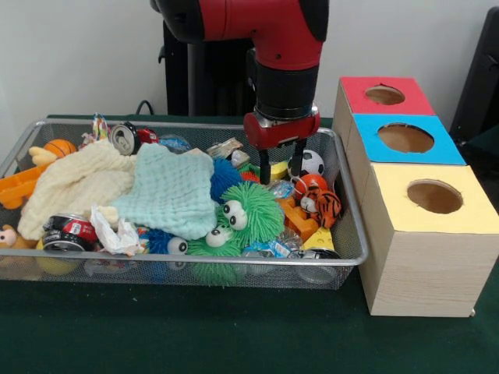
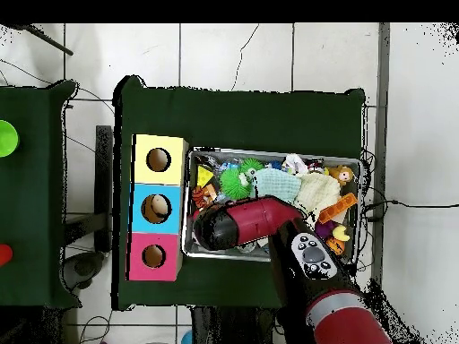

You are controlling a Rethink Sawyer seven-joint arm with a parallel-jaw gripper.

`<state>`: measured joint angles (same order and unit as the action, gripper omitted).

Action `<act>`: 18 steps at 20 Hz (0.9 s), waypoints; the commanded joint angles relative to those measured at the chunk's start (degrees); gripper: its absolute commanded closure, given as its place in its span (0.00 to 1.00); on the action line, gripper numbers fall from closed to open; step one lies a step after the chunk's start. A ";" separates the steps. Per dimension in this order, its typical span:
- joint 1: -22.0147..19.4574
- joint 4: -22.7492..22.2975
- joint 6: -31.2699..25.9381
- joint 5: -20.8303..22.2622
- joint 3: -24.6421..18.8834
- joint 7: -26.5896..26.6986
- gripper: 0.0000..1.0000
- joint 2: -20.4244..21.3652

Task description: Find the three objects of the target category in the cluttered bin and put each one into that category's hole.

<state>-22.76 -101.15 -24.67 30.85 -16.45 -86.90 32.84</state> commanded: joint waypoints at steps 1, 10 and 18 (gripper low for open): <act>-1.39 1.73 2.41 5.49 -4.66 4.47 0.00 -2.70; 0.54 2.84 0.72 6.22 -3.76 2.17 0.00 -2.12; -0.28 2.51 -1.81 4.29 -4.72 2.60 0.00 -1.56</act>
<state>-22.28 -101.13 -24.67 33.50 -16.66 -86.90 33.03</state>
